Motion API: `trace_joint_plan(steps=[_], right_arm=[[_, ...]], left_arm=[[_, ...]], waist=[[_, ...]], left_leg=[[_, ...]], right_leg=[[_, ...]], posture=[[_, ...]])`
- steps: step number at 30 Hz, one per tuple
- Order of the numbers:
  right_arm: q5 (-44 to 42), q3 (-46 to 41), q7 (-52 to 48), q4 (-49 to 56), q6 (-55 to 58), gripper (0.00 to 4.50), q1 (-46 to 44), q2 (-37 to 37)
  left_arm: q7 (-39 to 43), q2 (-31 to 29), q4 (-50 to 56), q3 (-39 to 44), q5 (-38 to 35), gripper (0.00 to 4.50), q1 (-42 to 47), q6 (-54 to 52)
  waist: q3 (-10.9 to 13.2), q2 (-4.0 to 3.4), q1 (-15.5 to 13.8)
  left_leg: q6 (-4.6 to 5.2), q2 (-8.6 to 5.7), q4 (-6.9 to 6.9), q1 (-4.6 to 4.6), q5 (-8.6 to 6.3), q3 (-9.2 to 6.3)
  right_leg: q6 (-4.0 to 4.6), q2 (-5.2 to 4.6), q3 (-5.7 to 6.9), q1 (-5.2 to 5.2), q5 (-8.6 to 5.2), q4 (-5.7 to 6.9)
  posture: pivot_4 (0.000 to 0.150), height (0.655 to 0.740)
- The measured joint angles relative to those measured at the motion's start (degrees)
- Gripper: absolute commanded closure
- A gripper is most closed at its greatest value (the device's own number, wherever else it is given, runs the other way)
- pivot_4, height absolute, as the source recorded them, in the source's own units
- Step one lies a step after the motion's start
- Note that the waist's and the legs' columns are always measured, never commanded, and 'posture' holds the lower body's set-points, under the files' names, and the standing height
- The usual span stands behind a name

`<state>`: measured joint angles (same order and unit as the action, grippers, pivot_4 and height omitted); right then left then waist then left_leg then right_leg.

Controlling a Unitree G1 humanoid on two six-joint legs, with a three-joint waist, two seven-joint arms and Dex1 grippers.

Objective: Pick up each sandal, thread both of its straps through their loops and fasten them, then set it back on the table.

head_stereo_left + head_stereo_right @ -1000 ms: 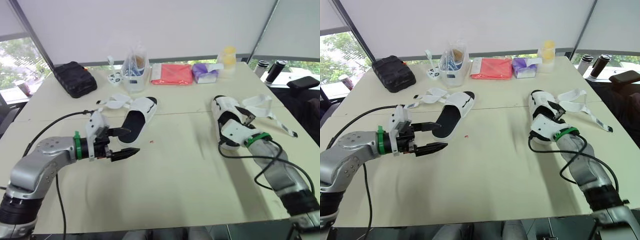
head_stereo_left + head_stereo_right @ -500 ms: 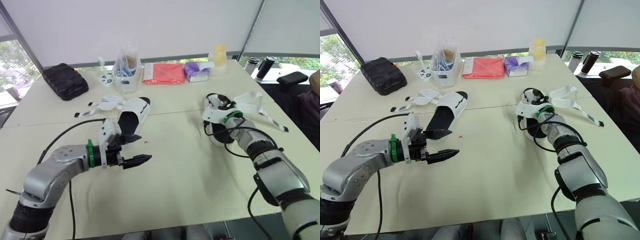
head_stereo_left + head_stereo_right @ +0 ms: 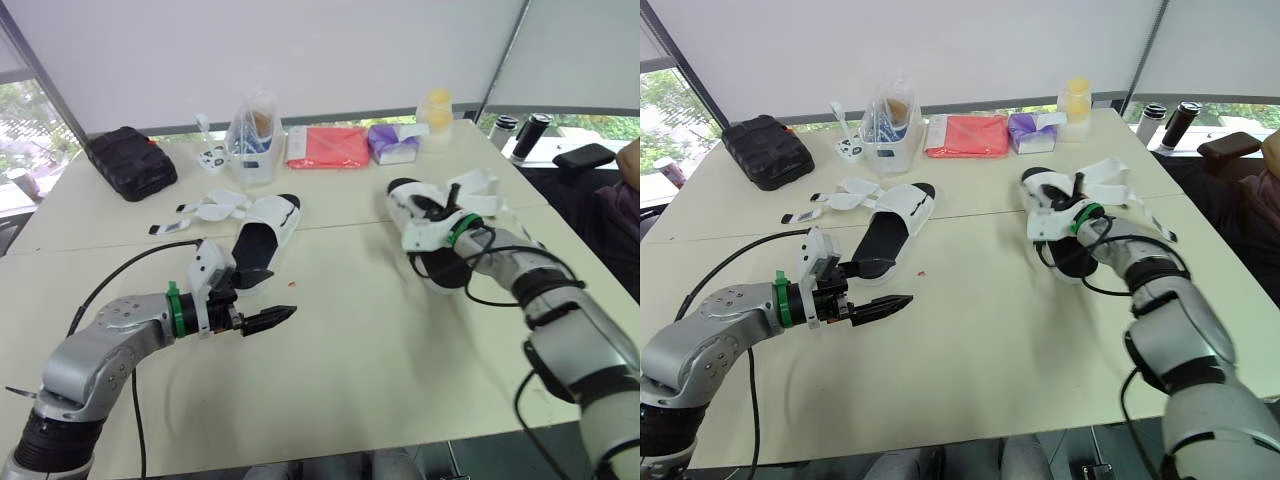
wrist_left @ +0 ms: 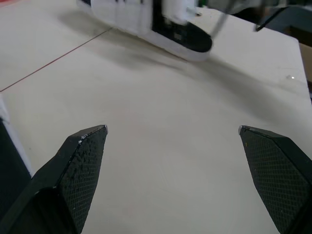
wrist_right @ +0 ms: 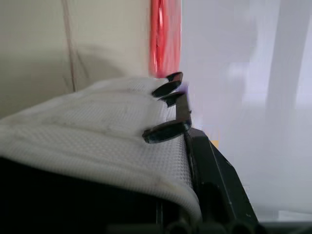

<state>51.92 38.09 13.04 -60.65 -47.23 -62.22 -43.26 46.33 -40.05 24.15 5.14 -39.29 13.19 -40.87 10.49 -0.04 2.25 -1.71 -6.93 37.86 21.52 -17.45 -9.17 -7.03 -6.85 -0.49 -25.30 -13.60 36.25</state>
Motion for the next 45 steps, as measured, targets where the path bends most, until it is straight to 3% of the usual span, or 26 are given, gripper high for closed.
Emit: trace_joint_plan(steps=[6, 15, 21, 27, 31, 37, 45], right_arm=[[8.66, 6.15, 4.17, 8.81, -24.12, 4.47, 0.32, -5.82], [16.75, 6.16, 10.63, 18.64, -37.22, 4.47, 1.44, -6.27], [21.78, 5.06, 15.67, 26.35, -39.10, 4.47, 2.53, -4.86], [31.31, 9.18, 24.52, 25.84, -33.40, 4.47, 0.77, -2.58], [34.44, 12.79, 28.43, 23.22, -31.40, 3.04, -1.86, -0.83], [33.84, 14.40, 31.70, 22.88, -30.65, 0.03, -2.46, -1.75], [25.84, 8.27, 26.38, 26.83, -30.59, 0.03, 5.25, -14.84]], left_arm=[[0.75, -0.20, -1.54, 0.24, 0.22, 0.00, 0.51, 0.55], [0.59, 0.19, -0.58, 0.24, -0.14, 0.00, -1.85, 0.23], [-0.32, 0.25, 0.80, 0.28, -0.64, 0.00, -2.29, -0.20], [-0.65, 0.90, 0.77, 0.12, -0.84, 0.00, -2.11, -0.34], [-0.73, 1.92, 0.77, -0.41, -0.86, 0.00, -1.48, -0.34], [-0.43, 2.02, 0.74, -1.45, -0.85, 0.00, -1.44, -0.35], [5.40, 1.39, -4.42, -6.87, 4.21, 0.00, 0.31, 4.29]], waist=[[0.00, 0.04, 0.25], [0.01, 0.07, 0.27], [0.01, 0.07, 0.20], [0.01, 0.08, 0.28], [0.00, 0.08, 0.28], [-0.01, 0.10, 0.14], [-0.02, 0.12, -0.99]], left_leg=[[0.00, 0.21, -0.10, -0.17, 0.00, 0.78], [-0.01, 0.66, -0.14, -0.26, -0.01, 1.17], [-0.03, 0.77, -0.10, -0.28, 0.00, 1.21], [-0.10, 0.82, -0.11, -0.33, 0.04, 1.27], [-0.16, 0.87, -0.15, -0.39, 0.08, 1.34], [-0.17, 0.87, -0.14, -0.41, 0.08, 1.35], [-0.16, 0.84, -0.13, -0.42, 0.08, 1.57]], right_leg=[[-0.08, 0.17, -0.60, -0.13, 0.05, 0.06], [0.08, 0.64, -0.94, -0.24, 0.20, 0.06], [0.22, 0.79, -1.00, -0.24, 0.30, 0.05], [0.37, 0.95, -1.05, -0.25, 0.39, 0.05], [0.45, 1.00, -1.09, -0.24, 0.44, 0.05], [0.47, 1.00, -1.12, -0.22, 0.45, 0.05], [0.47, 1.01, -1.11, -0.15, 0.46, -0.02]], posture=[[0.150, 0.7400], [0.150, 0.7400], [0.150, 0.7400], [0.150, 0.7400], [0.150, 0.7400], [0.150, 0.7400], [0.150, 0.7400]])
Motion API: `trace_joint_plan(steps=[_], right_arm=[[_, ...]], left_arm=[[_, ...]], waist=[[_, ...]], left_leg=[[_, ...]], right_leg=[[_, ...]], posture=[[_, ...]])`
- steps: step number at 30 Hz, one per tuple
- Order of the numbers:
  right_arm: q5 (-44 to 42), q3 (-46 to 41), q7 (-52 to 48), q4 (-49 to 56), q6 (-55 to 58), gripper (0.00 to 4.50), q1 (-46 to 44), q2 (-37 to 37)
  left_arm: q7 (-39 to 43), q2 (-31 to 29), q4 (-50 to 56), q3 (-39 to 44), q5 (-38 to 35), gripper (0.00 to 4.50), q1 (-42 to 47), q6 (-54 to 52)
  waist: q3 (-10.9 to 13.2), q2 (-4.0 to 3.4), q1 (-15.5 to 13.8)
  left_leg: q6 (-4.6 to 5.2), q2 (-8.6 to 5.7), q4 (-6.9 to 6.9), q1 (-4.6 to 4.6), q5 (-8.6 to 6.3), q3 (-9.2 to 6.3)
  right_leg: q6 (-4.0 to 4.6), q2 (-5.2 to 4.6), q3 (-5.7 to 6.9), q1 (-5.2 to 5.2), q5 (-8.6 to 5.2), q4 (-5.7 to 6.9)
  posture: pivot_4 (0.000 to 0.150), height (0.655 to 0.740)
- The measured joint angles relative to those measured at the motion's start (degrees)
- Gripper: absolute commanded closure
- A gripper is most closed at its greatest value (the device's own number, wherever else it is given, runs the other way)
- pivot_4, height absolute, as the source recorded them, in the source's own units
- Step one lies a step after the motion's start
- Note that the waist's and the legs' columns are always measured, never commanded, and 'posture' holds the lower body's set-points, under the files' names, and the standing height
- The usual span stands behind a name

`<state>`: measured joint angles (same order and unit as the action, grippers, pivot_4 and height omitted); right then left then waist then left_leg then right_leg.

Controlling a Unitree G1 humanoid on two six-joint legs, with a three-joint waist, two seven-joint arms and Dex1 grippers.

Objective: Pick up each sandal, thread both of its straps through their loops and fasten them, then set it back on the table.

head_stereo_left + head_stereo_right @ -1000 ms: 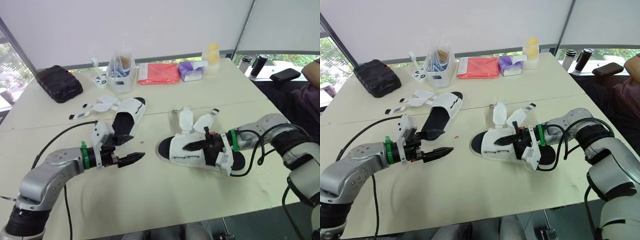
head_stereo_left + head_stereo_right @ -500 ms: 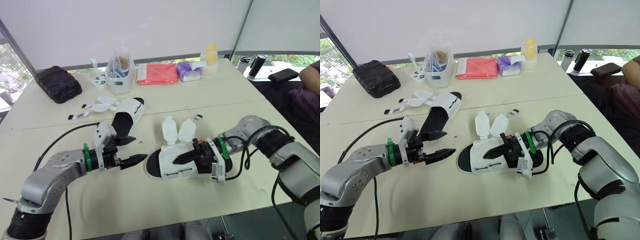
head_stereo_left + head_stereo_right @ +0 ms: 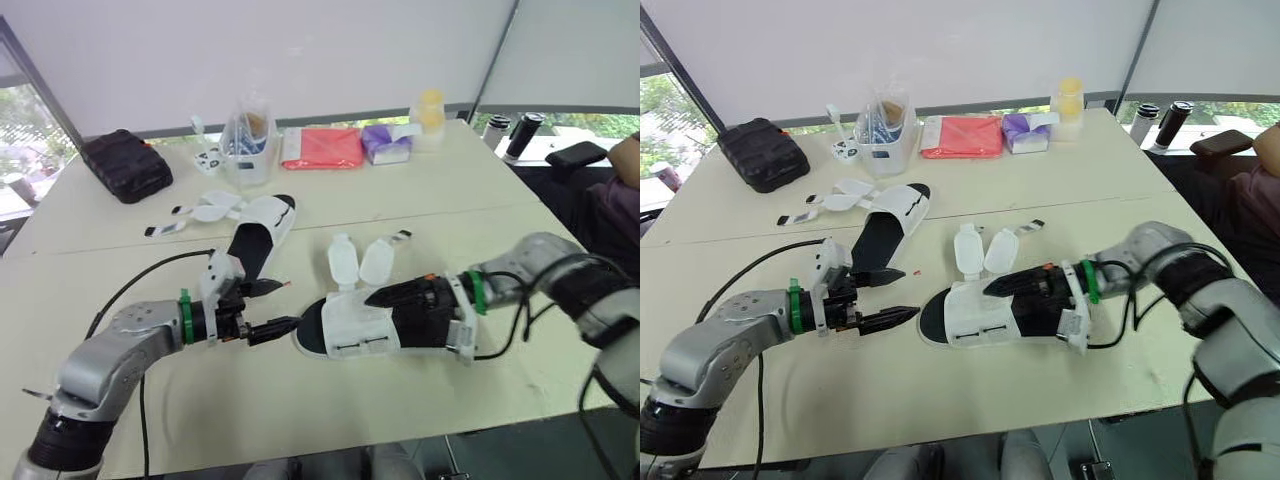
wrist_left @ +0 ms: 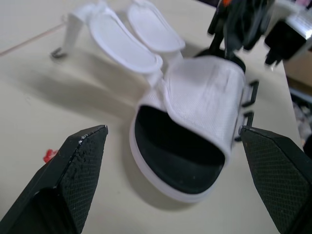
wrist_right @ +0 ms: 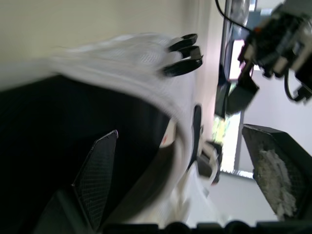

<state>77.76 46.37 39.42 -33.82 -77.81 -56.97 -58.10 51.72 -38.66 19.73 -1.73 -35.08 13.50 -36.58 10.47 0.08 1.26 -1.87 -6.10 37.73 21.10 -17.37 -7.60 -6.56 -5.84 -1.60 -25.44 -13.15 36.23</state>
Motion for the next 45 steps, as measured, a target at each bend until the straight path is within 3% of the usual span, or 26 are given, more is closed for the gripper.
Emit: trace_joint_plan(steps=[6, 7, 9, 14, 16, 17, 19, 23, 26, 28, 35, 39, 45], right_arm=[[-7.99, -6.87, -6.99, 2.10, 0.39, 0.03, 8.99, -7.84], [-9.39, -8.19, -8.53, 2.09, 0.83, 0.00, 10.25, -8.94], [-12.24, -10.29, -11.81, 1.12, 1.84, 0.00, 12.03, -10.56], [-27.60, -17.27, -23.98, -6.56, 8.05, 0.00, 15.30, -11.65], [-37.42, -20.66, -30.60, -7.32, 12.11, 0.00, 17.40, -11.20], [-43.22, -22.02, -34.04, -6.74, 14.57, 0.00, 18.87, -10.73], [-64.37, -25.63, -45.96, 0.92, 26.06, 0.00, 26.22, -8.38], [-102.09, -30.07, -64.65, 25.26, 57.01, 0.00, 37.91, -6.14], [-126.83, -34.27, -70.50, 39.01, 81.82, 0.00, 41.01, -6.01], [-138.59, -37.16, -69.86, 42.47, 94.28, 0.00, 40.25, -4.50], [-157.16, -44.07, -57.82, 31.74, 124.51, 0.00, 29.10, 5.95], [-159.61, -46.33, -49.32, 22.96, 134.57, 0.00, 23.89, 12.86], [-160.23, -52.34, -42.02, 14.65, 141.09, 0.00, 19.80, 20.39]], left_arm=[[5.39, 0.04, -5.07, -4.30, 3.94, 0.00, 3.15, 4.40], [6.24, 0.04, -5.63, -4.62, 4.63, 0.25, 3.34, 5.02], [7.95, 0.07, -7.16, -6.28, 6.08, 0.84, 4.31, 6.44], [12.01, 0.50, -11.07, -10.63, 10.72, 3.43, 6.13, 11.07], [13.13, 0.80, -12.45, -11.51, 11.96, 4.46, 6.96, 12.26], [13.51, 0.95, -13.03, -11.88, 12.29, 4.46, 7.36, 12.54], [14.00, 2.06, -14.81, -13.28, 14.33, 4.46, 8.34, 14.55], [13.02, 5.42, -19.24, -15.02, 18.35, 4.46, 10.46, 18.08], [13.23, 6.63, -19.96, -15.47, 19.24, 4.46, 10.83, 18.66], [13.82, 6.98, -19.85, -16.12, 19.70, 4.46, 10.81, 19.07], [14.66, 6.99, -19.57, -18.78, 23.32, 4.46, 10.86, 23.98], [14.14, 7.91, -19.67, -19.00, 24.47, 4.46, 11.02, 24.75], [13.38, 8.67, -19.55, -19.09, 24.69, 4.46, 10.74, 24.75]], waist=[[-0.01, -0.01, -0.12], [-0.01, -0.01, -0.13], [-0.01, -0.01, -0.11], [-0.01, -0.01, 0.13], [0.00, 0.00, 0.09], [0.00, 0.00, 0.08], [0.01, 0.02, -0.14], [-0.01, -0.02, -0.61], [-0.01, -0.02, -0.69], [-0.02, -0.01, -0.71], [-0.04, -0.04, -1.21], [-0.07, -0.04, -1.79], [-0.09, -0.06, -2.06]], left_leg=[[0.01, 0.05, 0.01, -0.04, 0.00, 0.07], [0.01, 0.05, 0.01, -0.04, 0.00, 0.08], [0.02, 0.06, 0.02, -0.06, 0.00, 0.11], [0.10, 0.30, 0.01, -0.17, -0.05, 0.27], [0.18, 0.40, 0.02, -0.22, -0.09, 0.33], [0.27, 0.48, 0.05, -0.33, -0.15, 0.36], [0.80, 0.68, 0.03, -0.84, -0.45, 0.30], [1.06, 0.71, 0.28, -0.75, -0.60, 0.03], [1.05, 0.70, 0.32, -0.71, -0.60, -0.03], [1.05, 0.73, 0.32, -0.71, -0.60, -0.04], [1.00, 0.73, 0.32, -0.64, -0.58, 0.03], [1.00, 0.71, 0.31, -0.61, -0.57, 0.07], [0.99, 0.59, 0.37, -0.53, -0.56, 0.08]], right_leg=[[0.00, 0.05, -0.02, 0.03, 0.01, -0.01], [0.00, 0.05, -0.03, 0.04, 0.01, -0.03], [0.00, 0.05, -0.05, 0.06, 0.01, -0.03], [0.01, 0.05, -0.10, 0.16, 0.02, -0.05], [0.02, 0.09, -0.10, 0.23, 0.04, -0.08], [0.03, 0.15, -0.11, 0.36, 0.04, -0.12], [0.04, 0.26, -0.04, 0.98, 0.04, -0.37], [-0.10, 0.30, 0.00, 1.03, 0.14, -0.39], [-0.09, 0.28, 0.03, 1.02, 0.27, -0.49], [-0.06, 0.29, 0.08, 1.04, 0.35, -0.62], [-0.09, 0.28, 0.10, 1.03, 0.49, -0.80], [-0.12, 0.27, 0.08, 1.01, 0.54, -0.84], [-0.24, 0.20, 0.06, 1.00, 0.63, -0.88]], posture=[[0.150, 0.7400], [0.150, 0.7400], [0.150, 0.7400], [0.150, 0.7400], [0.150, 0.7400], [0.150, 0.7400], [0.150, 0.7400], [0.150, 0.7400], [0.150, 0.7400], [0.150, 0.7400], [0.150, 0.7400], [0.150, 0.7400], [0.150, 0.7400]])
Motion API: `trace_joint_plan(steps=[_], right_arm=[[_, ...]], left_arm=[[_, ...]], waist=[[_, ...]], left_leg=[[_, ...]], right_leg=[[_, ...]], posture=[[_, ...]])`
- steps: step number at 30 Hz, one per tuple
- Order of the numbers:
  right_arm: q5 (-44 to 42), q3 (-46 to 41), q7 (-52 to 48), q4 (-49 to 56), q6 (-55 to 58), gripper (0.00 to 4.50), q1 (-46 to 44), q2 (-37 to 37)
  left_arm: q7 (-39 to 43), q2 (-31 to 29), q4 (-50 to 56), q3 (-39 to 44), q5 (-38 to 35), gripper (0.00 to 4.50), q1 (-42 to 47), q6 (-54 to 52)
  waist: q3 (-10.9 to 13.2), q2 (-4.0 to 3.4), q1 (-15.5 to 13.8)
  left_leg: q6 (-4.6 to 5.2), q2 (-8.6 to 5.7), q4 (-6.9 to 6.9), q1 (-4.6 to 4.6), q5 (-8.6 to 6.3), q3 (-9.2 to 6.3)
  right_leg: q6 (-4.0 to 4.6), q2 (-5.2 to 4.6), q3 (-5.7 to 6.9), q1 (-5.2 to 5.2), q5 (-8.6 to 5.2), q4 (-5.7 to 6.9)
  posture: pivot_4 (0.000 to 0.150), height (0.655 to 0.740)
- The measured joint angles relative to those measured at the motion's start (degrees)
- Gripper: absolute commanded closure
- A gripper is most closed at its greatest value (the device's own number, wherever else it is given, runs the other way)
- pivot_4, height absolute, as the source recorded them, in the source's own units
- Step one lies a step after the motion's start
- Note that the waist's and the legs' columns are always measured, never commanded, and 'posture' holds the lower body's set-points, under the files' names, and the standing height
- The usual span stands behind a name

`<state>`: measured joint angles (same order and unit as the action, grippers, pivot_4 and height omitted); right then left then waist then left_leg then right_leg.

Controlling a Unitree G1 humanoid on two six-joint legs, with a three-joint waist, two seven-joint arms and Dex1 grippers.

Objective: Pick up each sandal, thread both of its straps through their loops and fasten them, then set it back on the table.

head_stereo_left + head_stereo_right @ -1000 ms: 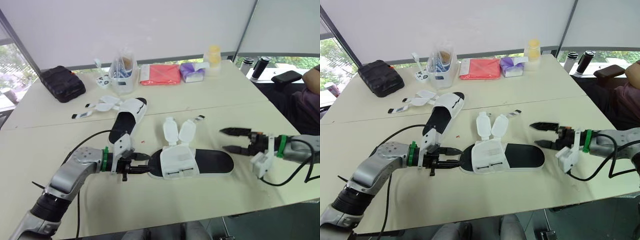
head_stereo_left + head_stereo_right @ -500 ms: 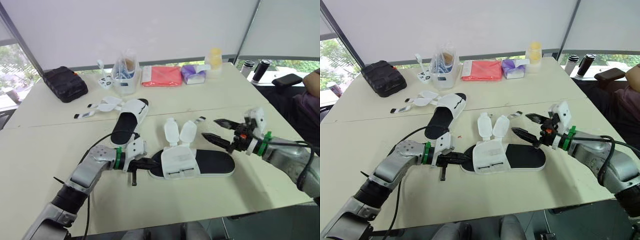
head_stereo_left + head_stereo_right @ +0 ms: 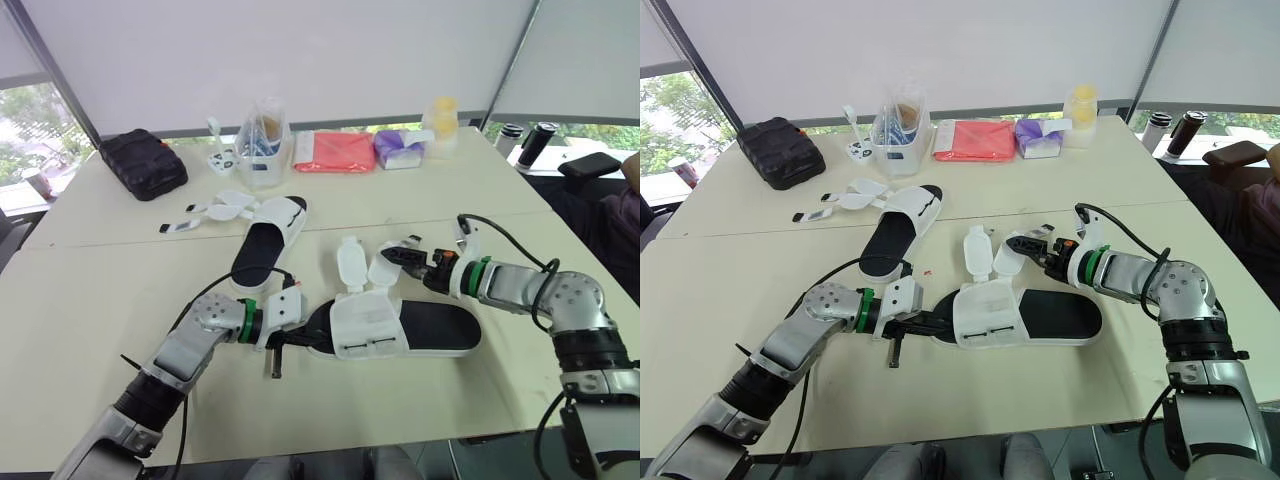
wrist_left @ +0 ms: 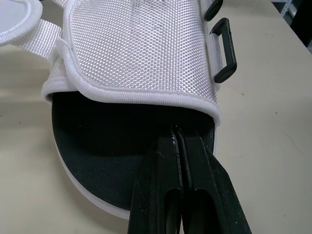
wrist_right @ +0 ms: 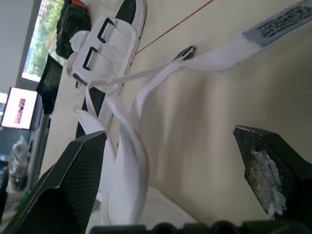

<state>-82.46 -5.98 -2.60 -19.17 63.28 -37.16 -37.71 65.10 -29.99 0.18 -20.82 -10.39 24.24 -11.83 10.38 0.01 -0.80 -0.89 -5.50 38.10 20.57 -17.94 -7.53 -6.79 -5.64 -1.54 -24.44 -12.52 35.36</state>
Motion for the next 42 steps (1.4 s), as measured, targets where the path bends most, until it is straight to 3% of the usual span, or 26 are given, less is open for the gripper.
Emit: trace_joint_plan(steps=[7, 12, 15, 21, 27, 32, 38, 42], right_arm=[[3.62, -7.81, 5.46, -14.38, -2.58, 0.00, -9.15, 11.17], [11.26, -11.64, 3.24, -25.48, -8.27, 0.00, -13.46, 11.98], [15.90, -13.00, 0.98, -30.06, -10.97, 1.31, -15.55, 12.02], [23.16, -15.16, -3.02, -35.80, -13.25, 4.45, -17.99, 12.76], [28.20, -16.07, -6.71, -35.79, -13.13, 4.45, -18.19, 13.29], [36.15, -9.25, -20.02, -23.74, -17.00, 4.45, -15.63, 12.75], [46.28, -0.96, -39.34, 0.56, -35.82, 4.45, -7.38, 9.81], [57.37, 6.25, -51.03, 13.75, -56.09, 4.45, 2.75, 5.62]], left_arm=[[-0.58, 0.80, 0.03, 0.25, 0.29, 4.46, -0.40, -0.01], [-0.62, 0.85, 0.30, 0.35, 0.34, 4.46, -0.64, -0.02], [-1.18, 0.85, 0.76, 0.42, 0.39, 4.50, -1.00, -0.10], [-1.78, 1.05, 1.12, 0.46, 0.40, 4.50, -1.31, -0.20], [-2.27, 1.44, 1.32, 0.34, 0.41, 4.50, -1.46, -0.28], [-2.18, 1.44, 1.51, 0.28, 0.41, 4.50, -1.50, -0.11], [-1.70, 1.55, 0.73, 0.08, 0.43, 4.50, -0.96, 0.28], [-1.47, 1.23, 0.61, 0.25, 0.41, 4.50, -1.11, 0.91]], waist=[[-0.04, -0.06, -0.06], [-0.05, -0.07, 0.17], [-0.05, -0.08, 0.32], [-0.05, -0.08, 0.42], [-0.05, -0.08, 0.49], [-0.05, -0.10, 0.90], [-0.05, -0.09, 1.45], [-0.06, -0.09, 1.60]], left_leg=[[-0.02, -0.02, 0.00, -0.01, 0.02, -0.04], [-0.01, -0.09, 0.00, 0.01, 0.01, -0.01], [-0.01, -0.07, 0.00, -0.01, 0.01, -0.01], [-0.01, -0.07, 0.00, -0.01, 0.01, -0.01], [-0.01, -0.07, 0.00, 0.00, 0.01, -0.02], [-0.02, -0.07, -0.02, 0.02, 0.01, -0.02], [-0.03, -0.07, -0.02, 0.02, 0.02, -0.07], [-0.30, -0.06, -0.04, 0.00, 0.16, -0.05]], right_leg=[[-0.02, 0.04, 0.00, 0.02, 0.04, 0.02], [-0.02, -0.01, -0.02, 0.02, 0.04, -0.02], [-0.02, 0.00, -0.02, 0.01, 0.04, -0.01], [-0.03, 0.00, -0.02, 0.01, 0.04, 0.00], [-0.03, 0.00, -0.02, 0.00, 0.04, 0.00], [-0.03, 0.01, -0.01, -0.05, 0.04, 0.01], [-0.06, 0.01, 0.03, -0.04, 0.04, 0.00], [-0.10, 0.02, 0.05, -0.04, 0.01, -0.01]], posture=[[0.150, 0.7400], [0.150, 0.7400], [0.150, 0.7400], [0.150, 0.7400], [0.150, 0.7400], [0.150, 0.7400], [0.150, 0.7400], [0.150, 0.7400]])
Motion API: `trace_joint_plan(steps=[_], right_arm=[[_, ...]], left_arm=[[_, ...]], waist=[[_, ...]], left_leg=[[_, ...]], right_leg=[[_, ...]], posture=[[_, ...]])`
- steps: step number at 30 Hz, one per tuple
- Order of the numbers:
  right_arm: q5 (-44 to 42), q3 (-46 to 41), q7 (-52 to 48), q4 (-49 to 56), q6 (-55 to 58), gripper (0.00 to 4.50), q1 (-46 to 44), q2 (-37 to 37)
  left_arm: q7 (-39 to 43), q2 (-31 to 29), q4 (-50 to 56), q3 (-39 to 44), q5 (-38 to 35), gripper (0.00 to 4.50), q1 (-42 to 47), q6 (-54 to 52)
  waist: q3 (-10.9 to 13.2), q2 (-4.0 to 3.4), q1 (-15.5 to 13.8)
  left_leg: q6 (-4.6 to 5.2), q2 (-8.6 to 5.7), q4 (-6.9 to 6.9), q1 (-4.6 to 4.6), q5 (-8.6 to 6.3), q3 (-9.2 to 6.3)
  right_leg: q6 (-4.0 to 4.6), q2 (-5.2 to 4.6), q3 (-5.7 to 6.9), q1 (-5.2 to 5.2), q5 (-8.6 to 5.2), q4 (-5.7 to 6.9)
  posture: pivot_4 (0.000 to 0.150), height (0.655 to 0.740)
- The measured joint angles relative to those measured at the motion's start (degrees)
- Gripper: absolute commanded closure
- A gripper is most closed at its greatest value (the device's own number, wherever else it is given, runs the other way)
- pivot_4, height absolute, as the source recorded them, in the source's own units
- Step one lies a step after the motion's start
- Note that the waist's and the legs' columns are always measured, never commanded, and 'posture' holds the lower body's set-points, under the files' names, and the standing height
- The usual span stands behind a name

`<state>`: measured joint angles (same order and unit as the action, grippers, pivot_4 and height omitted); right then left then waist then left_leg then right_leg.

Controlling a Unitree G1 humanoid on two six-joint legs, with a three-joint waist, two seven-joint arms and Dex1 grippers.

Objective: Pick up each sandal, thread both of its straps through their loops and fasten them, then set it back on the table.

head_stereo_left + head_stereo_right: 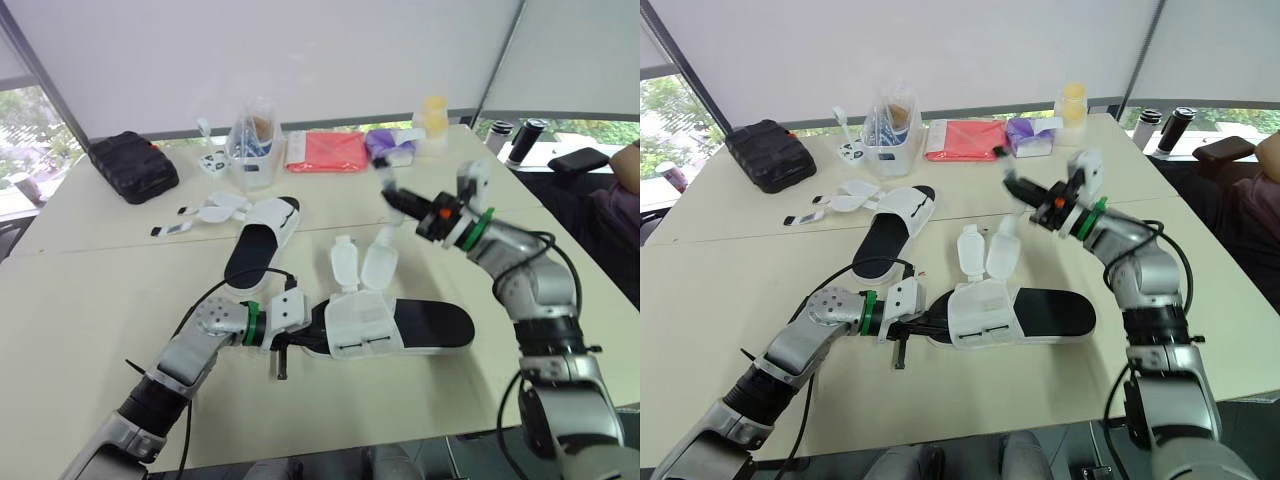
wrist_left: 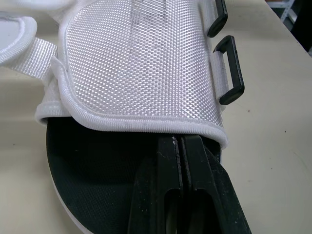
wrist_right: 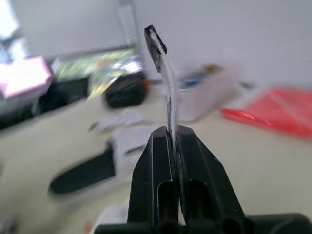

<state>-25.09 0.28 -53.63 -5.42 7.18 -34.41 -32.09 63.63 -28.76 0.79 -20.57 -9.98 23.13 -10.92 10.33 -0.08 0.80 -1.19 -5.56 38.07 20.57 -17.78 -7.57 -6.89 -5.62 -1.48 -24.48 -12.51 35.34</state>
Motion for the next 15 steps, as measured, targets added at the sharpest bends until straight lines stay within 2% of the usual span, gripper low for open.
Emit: trace_joint_plan(steps=[4, 8, 10, 12, 15], right_arm=[[9.41, 3.37, -8.20, 1.55, -26.14, 4.45, 5.34, -2.80], [13.25, 4.91, -14.12, 0.51, -48.38, 4.45, 5.56, -5.75], [15.62, 6.45, -15.76, -3.56, -62.77, 4.45, 4.29, -7.97], [16.70, 7.72, -15.80, -6.92, -73.60, 4.45, 3.00, -10.07], [17.28, 10.16, -14.15, -7.12, -81.34, 4.45, 2.51, -12.57]], left_arm=[[-0.13, 0.04, -0.23, 0.06, 0.00, 4.50, -0.23, 0.20], [-0.09, 0.08, -0.34, 0.08, -0.01, 4.50, -0.23, 0.21], [-0.09, 0.27, -0.56, 0.02, -0.02, 4.50, -0.11, 0.21], [-0.05, 0.30, -0.62, 0.03, -0.03, 4.50, -0.12, 0.20], [0.01, 0.31, -0.62, 0.04, -0.04, 4.50, -0.11, 0.17]], waist=[[0.00, 0.01, 0.01], [0.01, 0.01, -0.01], [0.01, 0.02, -0.01], [0.02, 0.03, -0.03], [0.02, 0.03, -0.07]], left_leg=[[0.01, 0.02, 0.00, -0.09, 0.00, 0.03], [-0.02, 0.04, 0.00, -0.14, 0.01, 0.03], [-0.04, 0.04, 0.00, -0.17, 0.02, 0.06], [-0.04, 0.05, 0.00, -0.17, 0.02, 0.06], [-0.09, 0.07, -0.02, -0.17, 0.05, 0.04]], right_leg=[[-0.03, 0.01, -0.01, 0.05, 0.02, 0.02], [-0.03, 0.02, -0.02, 0.10, 0.02, 0.01], [-0.03, 0.02, -0.02, 0.12, 0.02, 0.01], [-0.02, 0.03, -0.03, 0.13, 0.02, 0.01], [-0.01, 0.04, -0.03, 0.13, 0.01, 0.01]], posture=[[0.150, 0.7400], [0.150, 0.7400], [0.150, 0.7400], [0.150, 0.7400], [0.150, 0.7400]])
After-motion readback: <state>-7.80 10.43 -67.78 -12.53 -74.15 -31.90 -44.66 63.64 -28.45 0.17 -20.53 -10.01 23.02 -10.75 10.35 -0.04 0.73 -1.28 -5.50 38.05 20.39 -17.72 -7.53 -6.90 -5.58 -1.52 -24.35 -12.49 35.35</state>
